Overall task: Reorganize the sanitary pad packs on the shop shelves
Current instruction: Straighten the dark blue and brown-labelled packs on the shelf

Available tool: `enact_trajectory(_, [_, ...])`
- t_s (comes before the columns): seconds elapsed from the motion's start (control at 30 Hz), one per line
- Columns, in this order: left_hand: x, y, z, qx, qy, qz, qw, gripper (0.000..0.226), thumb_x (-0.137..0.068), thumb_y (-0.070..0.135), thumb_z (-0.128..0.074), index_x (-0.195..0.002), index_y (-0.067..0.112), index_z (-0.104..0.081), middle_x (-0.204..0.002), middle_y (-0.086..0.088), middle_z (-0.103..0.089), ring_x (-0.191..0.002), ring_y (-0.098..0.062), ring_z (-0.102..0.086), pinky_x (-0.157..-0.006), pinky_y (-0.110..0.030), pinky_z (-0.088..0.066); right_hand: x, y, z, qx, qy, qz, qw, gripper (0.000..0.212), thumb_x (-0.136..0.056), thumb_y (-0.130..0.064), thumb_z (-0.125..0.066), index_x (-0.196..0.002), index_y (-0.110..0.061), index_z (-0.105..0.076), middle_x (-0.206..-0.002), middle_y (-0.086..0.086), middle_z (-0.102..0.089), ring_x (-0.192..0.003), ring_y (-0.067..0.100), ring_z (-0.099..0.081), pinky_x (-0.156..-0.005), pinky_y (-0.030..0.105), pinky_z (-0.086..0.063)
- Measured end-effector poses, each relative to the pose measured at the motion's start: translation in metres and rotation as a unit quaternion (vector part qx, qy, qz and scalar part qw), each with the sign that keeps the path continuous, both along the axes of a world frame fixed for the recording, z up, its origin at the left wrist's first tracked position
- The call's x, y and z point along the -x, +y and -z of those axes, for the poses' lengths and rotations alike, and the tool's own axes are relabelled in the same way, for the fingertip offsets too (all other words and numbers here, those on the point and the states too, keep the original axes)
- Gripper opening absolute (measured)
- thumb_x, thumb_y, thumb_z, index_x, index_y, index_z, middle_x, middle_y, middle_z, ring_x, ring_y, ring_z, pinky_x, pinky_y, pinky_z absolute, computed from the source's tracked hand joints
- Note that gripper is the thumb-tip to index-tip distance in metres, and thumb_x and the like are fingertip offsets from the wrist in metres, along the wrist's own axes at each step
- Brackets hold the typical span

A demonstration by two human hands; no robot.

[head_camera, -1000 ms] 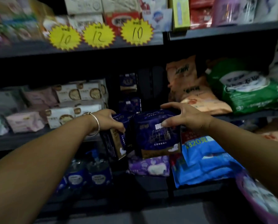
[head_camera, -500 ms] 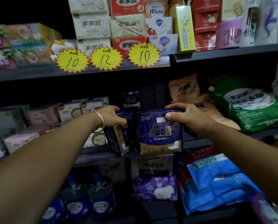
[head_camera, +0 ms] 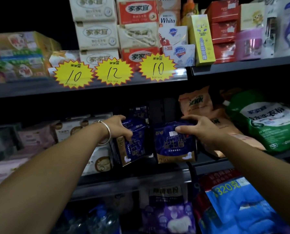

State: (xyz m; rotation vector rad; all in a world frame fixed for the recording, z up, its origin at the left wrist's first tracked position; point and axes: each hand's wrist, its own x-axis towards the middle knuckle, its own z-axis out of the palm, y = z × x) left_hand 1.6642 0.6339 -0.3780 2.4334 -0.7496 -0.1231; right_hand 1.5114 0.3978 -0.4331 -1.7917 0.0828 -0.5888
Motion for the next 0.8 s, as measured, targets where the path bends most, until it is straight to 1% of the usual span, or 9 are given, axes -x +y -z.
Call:
enact_trajectory(0.1, [-0.006, 0.006, -0.001, 0.028, -0.027, -0.020, 0.999, 0.093, -0.068, 0.012, -0.075, -0.147, 0.013, -0.026, -0.120, -0.008, -0.056, -0.101, -0.023, -0.058, -0.080, -0.032, -0.050, -0.016, 0.006, 0.007, 0.007, 0.005, 0.013, 1.000, 0.072, -0.066, -0.023, -0.082, -0.128, -0.009, -0.049, -0.108, 0.012, -0.066, -0.091, 0.025, -0.069, -0.087, 0.043, -0.055])
enact_trajectory(0.2, [-0.008, 0.009, -0.004, 0.059, -0.051, -0.036, 0.996, 0.099, -0.061, 0.018, -0.077, -0.147, 0.012, -0.026, -0.124, -0.013, -0.056, -0.101, -0.029, -0.060, -0.081, -0.040, -0.053, -0.029, 0.010, 0.011, 0.001, 0.018, 0.022, 1.000, 0.077, -0.066, -0.021, -0.083, -0.133, -0.009, -0.046, -0.109, 0.009, -0.064, -0.091, 0.023, -0.069, -0.083, 0.039, -0.057])
enact_trajectory(0.3, [-0.011, 0.009, -0.009, 0.057, -0.122, -0.074, 0.988, 0.118, -0.041, 0.036, -0.074, -0.146, 0.012, -0.026, -0.134, -0.014, -0.046, -0.116, -0.033, -0.051, -0.092, -0.044, -0.050, -0.038, 0.015, 0.011, 0.006, 0.023, 0.011, 1.000, 0.075, -0.069, -0.019, -0.081, -0.134, -0.009, -0.044, -0.101, 0.000, -0.061, -0.084, 0.015, -0.067, -0.065, 0.022, -0.058])
enact_trajectory(0.37, [-0.015, 0.005, -0.012, 0.064, -0.158, -0.097, 0.981, 0.109, -0.051, 0.032, -0.078, -0.145, 0.010, -0.028, -0.140, -0.015, -0.039, -0.126, -0.033, -0.041, -0.099, -0.043, -0.044, -0.045, 0.020, 0.015, -0.002, 0.028, -0.001, 1.000, 0.074, -0.070, -0.015, -0.080, -0.134, -0.008, -0.043, -0.099, -0.001, -0.060, -0.082, 0.014, -0.065, -0.059, 0.017, -0.056])
enact_trajectory(0.47, [-0.020, -0.001, -0.015, 0.085, -0.186, -0.104, 0.973, 0.100, -0.059, 0.024, -0.080, -0.144, 0.011, -0.031, -0.139, -0.016, -0.038, -0.128, -0.033, -0.038, -0.102, -0.043, -0.042, -0.058, 0.026, 0.024, -0.029, 0.050, -0.030, 0.998, 0.079, -0.068, -0.013, -0.081, -0.136, -0.008, -0.041, -0.108, 0.008, -0.061, -0.088, 0.021, -0.068, -0.069, 0.026, -0.059])
enact_trajectory(0.6, [-0.025, -0.011, -0.014, 0.108, -0.189, -0.095, 0.971, 0.106, -0.040, 0.038, -0.072, -0.139, 0.014, -0.040, -0.133, -0.012, -0.047, -0.122, -0.033, -0.045, -0.097, -0.042, -0.046, -0.074, 0.029, 0.038, -0.030, 0.070, -0.056, 0.996, 0.098, -0.051, -0.028, -0.084, -0.137, -0.013, -0.041, -0.117, 0.011, -0.061, -0.096, 0.025, -0.068, -0.084, 0.039, -0.056])
enact_trajectory(0.67, [-0.025, -0.014, -0.015, 0.108, -0.184, -0.092, 0.973, 0.112, -0.036, 0.040, -0.066, -0.141, 0.015, -0.037, -0.136, -0.011, -0.045, -0.123, -0.031, -0.044, -0.097, -0.042, -0.046, -0.083, 0.029, 0.045, -0.039, 0.072, -0.067, 0.994, 0.093, -0.056, -0.023, -0.084, -0.137, -0.013, -0.041, -0.116, 0.009, -0.061, -0.096, 0.024, -0.068, -0.083, 0.038, -0.057])
enact_trajectory(0.73, [-0.028, -0.016, -0.014, 0.107, -0.180, -0.092, 0.973, 0.114, -0.036, 0.040, -0.065, -0.143, 0.014, -0.034, -0.138, -0.010, -0.043, -0.124, -0.029, -0.044, -0.097, -0.041, -0.046, -0.092, 0.029, 0.053, -0.057, 0.067, -0.081, 0.993, 0.081, -0.066, -0.012, -0.081, -0.137, -0.012, -0.041, -0.111, 0.006, -0.062, -0.094, 0.021, -0.068, -0.079, 0.033, -0.058])
enact_trajectory(0.8, [-0.032, -0.017, -0.013, 0.114, -0.174, -0.090, 0.974, 0.114, -0.036, 0.040, -0.065, -0.143, 0.014, -0.035, -0.138, -0.009, -0.044, -0.122, -0.028, -0.046, -0.096, -0.039, -0.047, -0.101, 0.032, 0.063, -0.065, 0.061, -0.080, 0.993, 0.076, -0.071, -0.008, -0.078, -0.137, -0.011, -0.040, -0.107, 0.004, -0.063, -0.092, 0.019, -0.068, -0.076, 0.028, -0.058])
